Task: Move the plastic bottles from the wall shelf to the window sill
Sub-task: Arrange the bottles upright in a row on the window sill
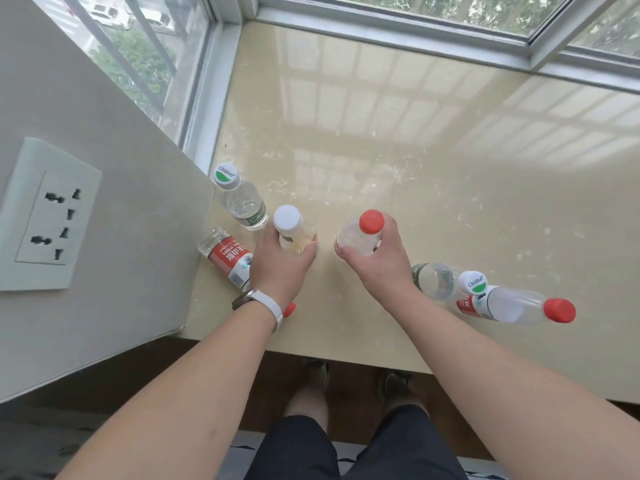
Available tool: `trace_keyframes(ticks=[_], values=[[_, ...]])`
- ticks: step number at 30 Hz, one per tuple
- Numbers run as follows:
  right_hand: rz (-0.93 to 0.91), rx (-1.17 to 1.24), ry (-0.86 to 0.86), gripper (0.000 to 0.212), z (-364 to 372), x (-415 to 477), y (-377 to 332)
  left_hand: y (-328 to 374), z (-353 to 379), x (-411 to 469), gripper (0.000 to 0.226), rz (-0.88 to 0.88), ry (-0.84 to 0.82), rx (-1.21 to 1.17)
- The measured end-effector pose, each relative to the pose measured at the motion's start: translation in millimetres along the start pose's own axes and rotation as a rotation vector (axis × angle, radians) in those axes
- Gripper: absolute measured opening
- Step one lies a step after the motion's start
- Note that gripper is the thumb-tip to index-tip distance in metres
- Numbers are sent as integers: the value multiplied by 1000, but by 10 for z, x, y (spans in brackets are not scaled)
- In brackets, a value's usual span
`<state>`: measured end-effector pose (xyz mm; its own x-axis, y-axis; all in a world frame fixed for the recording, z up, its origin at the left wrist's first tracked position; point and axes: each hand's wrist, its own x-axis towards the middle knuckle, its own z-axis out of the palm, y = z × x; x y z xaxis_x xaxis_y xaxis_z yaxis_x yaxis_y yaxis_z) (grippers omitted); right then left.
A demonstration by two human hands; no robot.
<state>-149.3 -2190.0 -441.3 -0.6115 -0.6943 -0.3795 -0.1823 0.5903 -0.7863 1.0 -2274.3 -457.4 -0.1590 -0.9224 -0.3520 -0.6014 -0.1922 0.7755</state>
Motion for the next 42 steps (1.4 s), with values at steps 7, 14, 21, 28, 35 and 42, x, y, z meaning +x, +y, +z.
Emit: trace_keyframes(ticks=[7,14,21,28,35,42], values=[[-66,15,6,57,140,284,-133,16,-12,250,49,32,88,-9],[-139,-61,-54,64,220,466,-169,44,91,365,56,8,105,-33],[-174,-57,-52,49,176,476,-271,88,155,426,60,10,111,-47],[-212,-143,-109,56,91,431,-229,67,204,376,67,23,73,-64],[-189,-144,-151,60,50,453,-184,80,160,309,68,43,71,-67],[-184,-138,-158,60,70,431,-190,14,159,309,68,14,77,-20]])
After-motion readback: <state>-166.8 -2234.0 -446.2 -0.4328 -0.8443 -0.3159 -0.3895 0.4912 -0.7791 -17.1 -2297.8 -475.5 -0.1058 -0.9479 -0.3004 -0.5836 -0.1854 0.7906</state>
